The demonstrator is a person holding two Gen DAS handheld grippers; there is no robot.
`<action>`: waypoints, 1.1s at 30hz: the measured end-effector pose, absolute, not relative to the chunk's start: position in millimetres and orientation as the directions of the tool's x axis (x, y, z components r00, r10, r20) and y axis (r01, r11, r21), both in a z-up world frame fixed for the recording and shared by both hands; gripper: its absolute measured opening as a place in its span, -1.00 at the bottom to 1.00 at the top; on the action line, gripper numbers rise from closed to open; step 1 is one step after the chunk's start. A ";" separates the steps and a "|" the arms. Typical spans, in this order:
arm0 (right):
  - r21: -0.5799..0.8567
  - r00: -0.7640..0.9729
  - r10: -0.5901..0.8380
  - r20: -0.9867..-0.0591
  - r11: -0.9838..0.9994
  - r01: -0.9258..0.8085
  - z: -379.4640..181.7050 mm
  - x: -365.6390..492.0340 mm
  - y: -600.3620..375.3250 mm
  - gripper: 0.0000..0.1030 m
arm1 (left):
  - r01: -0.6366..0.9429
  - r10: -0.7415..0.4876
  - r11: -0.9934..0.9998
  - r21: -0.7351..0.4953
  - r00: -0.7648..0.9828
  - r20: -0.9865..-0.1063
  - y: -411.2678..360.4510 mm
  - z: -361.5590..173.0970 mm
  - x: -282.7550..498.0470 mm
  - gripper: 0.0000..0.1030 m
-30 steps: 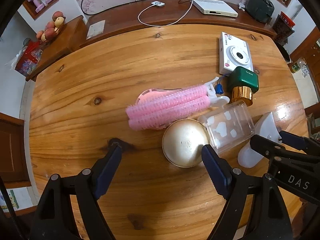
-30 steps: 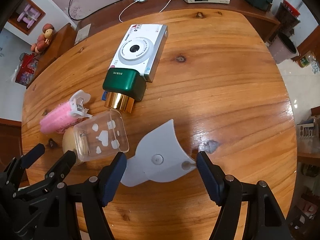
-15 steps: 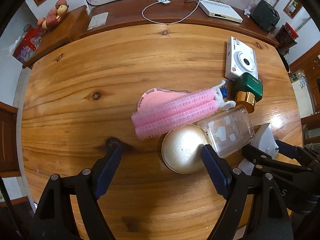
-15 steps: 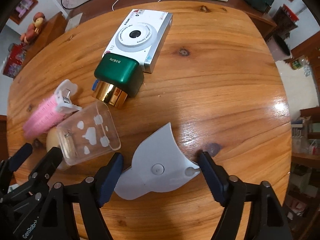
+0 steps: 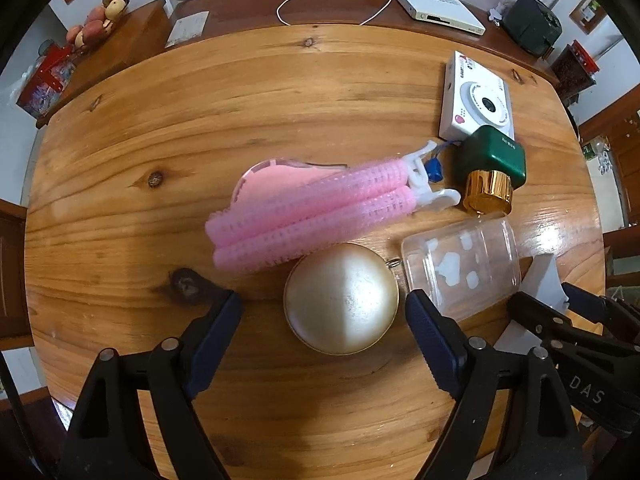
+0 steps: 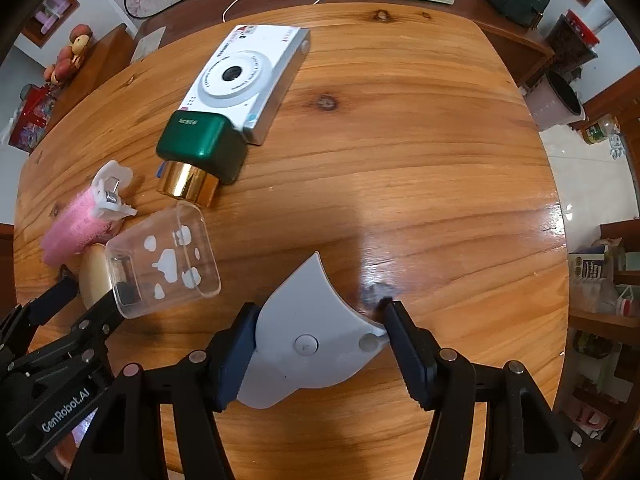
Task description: Organize rigid objects
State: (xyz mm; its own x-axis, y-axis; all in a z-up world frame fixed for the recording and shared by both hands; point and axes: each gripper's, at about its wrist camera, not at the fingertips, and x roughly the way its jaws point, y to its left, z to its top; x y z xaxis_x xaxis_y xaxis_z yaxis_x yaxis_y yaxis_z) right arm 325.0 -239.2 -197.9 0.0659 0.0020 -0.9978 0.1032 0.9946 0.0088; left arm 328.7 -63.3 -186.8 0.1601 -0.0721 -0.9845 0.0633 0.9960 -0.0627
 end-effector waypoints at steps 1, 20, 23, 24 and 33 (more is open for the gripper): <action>0.012 0.066 0.005 -0.998 0.994 0.105 -198.1 324.5 -241.3 0.26 | 0.063 -0.074 0.996 -0.064 0.161 -0.984 -63.2 -186.8 328.5 0.67; 0.117 0.123 0.106 -0.987 0.989 0.085 -162.9 294.1 -248.3 0.26 | 0.085 -0.061 0.996 -0.038 0.287 -0.956 -57.7 -135.5 303.3 0.14; 0.147 0.160 0.136 -0.978 0.987 0.064 -141.3 279.4 -252.9 0.26 | 0.100 -0.066 0.994 -0.036 0.315 -0.947 -55.6 -114.1 291.7 0.14; 0.157 0.171 0.145 -0.975 0.986 0.058 -135.2 275.7 -251.8 0.26 | 0.107 -0.072 0.994 -0.038 0.329 -0.942 -53.4 -104.1 285.8 0.14; 0.201 0.328 0.219 -0.919 0.976 -0.088 -47.0 215.8 -229.0 0.26 | 0.130 -0.087 0.991 -0.036 0.412 -0.907 -28.4 -36.9 221.2 0.14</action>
